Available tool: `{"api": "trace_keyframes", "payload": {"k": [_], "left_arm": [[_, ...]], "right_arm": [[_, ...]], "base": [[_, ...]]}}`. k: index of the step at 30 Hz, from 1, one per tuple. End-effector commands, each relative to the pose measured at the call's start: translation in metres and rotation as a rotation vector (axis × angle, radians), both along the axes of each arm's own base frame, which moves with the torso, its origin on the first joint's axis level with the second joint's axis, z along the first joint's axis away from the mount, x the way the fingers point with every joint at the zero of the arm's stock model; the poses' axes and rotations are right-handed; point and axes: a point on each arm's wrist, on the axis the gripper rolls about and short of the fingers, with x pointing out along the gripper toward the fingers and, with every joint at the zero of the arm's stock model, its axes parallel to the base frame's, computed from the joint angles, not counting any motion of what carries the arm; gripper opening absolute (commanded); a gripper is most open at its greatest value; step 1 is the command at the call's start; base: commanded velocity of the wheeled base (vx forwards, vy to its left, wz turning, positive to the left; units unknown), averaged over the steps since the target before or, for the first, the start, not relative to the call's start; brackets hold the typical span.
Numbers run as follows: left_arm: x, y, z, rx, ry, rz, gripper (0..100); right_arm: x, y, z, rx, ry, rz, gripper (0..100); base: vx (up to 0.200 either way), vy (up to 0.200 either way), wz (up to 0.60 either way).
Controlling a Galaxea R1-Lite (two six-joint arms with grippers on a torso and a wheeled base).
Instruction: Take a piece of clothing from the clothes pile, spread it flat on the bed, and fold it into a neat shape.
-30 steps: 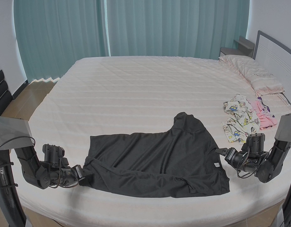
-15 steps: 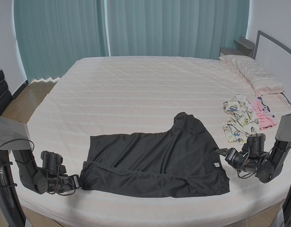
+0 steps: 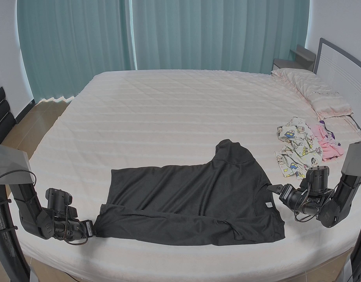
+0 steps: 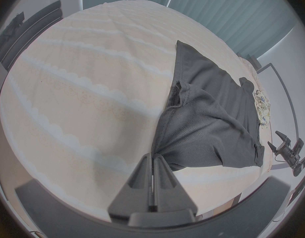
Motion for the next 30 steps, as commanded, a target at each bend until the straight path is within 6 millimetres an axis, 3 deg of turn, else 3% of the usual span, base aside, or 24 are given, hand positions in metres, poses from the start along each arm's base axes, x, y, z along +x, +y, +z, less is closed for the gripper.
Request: {"api": "trace_keyframes", "payload": {"k": [1,2,4,9,11,12,15,22,30], "left_arm": [[0.001,0.001,0.000,-0.001,-0.003,0.004,0],[0.001,0.001,0.000,-0.001,-0.001,0.005,100],[0.000,0.001,0.002,-0.002,-0.007,0.006,100],[0.004,0.007,0.034,-0.050,-0.132,0.039,100],[0.005,0.007,0.038,-0.067,-0.146,0.044,100],[0.014,0.007,0.050,-0.141,-0.187,0.073,100],[0.034,0.005,0.058,-0.200,-0.196,0.119,100],[0.066,0.001,0.041,-0.264,-0.160,0.084,100],[0.072,-0.014,0.019,-0.265,-0.100,0.042,100]], "right_arm": [[0.000,0.000,0.000,0.000,0.000,0.000,100],[0.000,0.000,0.000,0.000,0.000,0.000,100],[0.000,0.000,0.000,0.001,-0.001,0.000,100],[0.000,0.000,0.001,0.001,-0.004,0.000,100],[0.000,0.000,0.002,0.001,-0.006,0.000,100],[-0.001,0.000,0.002,0.001,-0.006,0.002,100],[-0.002,0.001,0.002,0.001,-0.004,0.003,100],[-0.002,0.001,0.001,0.000,0.002,0.005,100],[-0.003,0.002,0.000,-0.001,0.003,0.009,100]], "base": [[0.000,0.000,0.00],[0.000,0.000,0.00],[0.000,0.000,0.00],[0.000,0.000,0.00],[0.000,0.000,0.00],[0.000,0.000,0.00],[0.000,0.000,0.00],[0.000,0.000,0.00],[0.000,0.000,0.00]]}}
